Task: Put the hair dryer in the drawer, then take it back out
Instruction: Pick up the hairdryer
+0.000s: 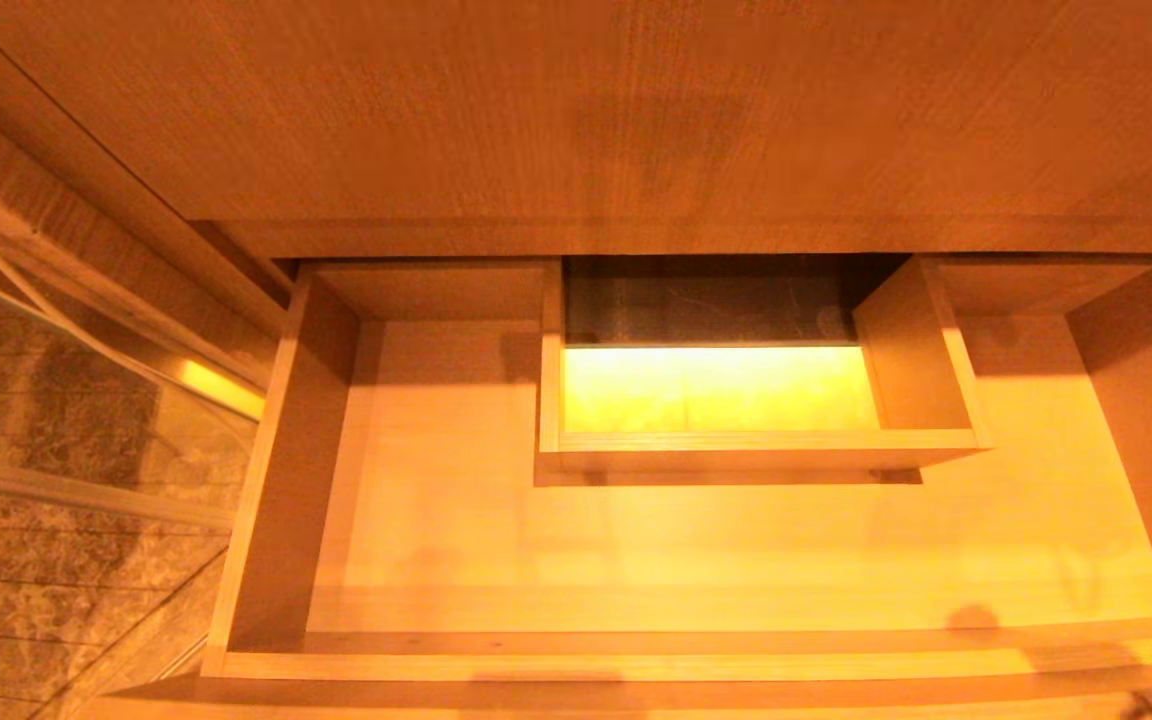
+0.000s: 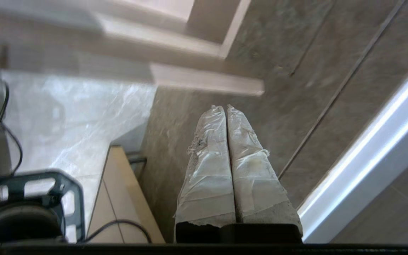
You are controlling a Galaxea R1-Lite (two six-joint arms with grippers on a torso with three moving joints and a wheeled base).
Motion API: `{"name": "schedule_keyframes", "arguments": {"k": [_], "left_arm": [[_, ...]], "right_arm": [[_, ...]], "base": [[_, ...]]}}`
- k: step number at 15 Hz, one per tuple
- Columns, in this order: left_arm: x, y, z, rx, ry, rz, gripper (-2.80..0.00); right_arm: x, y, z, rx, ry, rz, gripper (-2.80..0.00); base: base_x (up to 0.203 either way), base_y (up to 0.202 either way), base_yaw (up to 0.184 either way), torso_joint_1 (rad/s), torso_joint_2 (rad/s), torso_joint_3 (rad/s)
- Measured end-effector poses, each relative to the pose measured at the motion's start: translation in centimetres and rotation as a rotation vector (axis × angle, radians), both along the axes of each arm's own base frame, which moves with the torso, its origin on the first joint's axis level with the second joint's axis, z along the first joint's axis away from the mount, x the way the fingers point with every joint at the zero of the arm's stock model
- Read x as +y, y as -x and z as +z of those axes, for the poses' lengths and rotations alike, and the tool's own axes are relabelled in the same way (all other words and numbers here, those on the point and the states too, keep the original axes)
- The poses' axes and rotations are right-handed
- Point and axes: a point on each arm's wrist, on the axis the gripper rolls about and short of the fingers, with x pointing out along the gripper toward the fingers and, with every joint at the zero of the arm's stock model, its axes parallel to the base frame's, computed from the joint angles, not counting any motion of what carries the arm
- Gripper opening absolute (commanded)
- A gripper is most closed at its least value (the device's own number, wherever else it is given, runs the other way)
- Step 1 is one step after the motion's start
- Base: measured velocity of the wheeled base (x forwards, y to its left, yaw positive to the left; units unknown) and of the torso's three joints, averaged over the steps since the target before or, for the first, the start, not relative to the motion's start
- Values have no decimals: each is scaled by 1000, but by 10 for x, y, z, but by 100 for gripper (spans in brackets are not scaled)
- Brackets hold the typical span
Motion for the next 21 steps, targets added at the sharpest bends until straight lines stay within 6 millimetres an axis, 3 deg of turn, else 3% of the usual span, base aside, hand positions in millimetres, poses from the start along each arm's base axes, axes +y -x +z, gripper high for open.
{"name": "schedule_keyframes", "arguments": {"k": [6,10,15,21], "left_arm": [[0,0,0,1,1,0,-280],[0,0,0,1,0,0,-280],[0,0,0,0,0,0,-280],[0,0,0,0,1,0,-280]], "right_arm": [[-4,-3,11,-12,31,-101,-280],[-3,-4,16,-59,-81,-150,-280],[-3,5,40,-143,-160,-283,-280],[1,18,42,-167,-165,-327,-280]], "base": [[0,0,0,0,0,0],[0,0,0,0,0,0],[0,0,0,0,0,0],[0,0,0,0,0,0]]}}
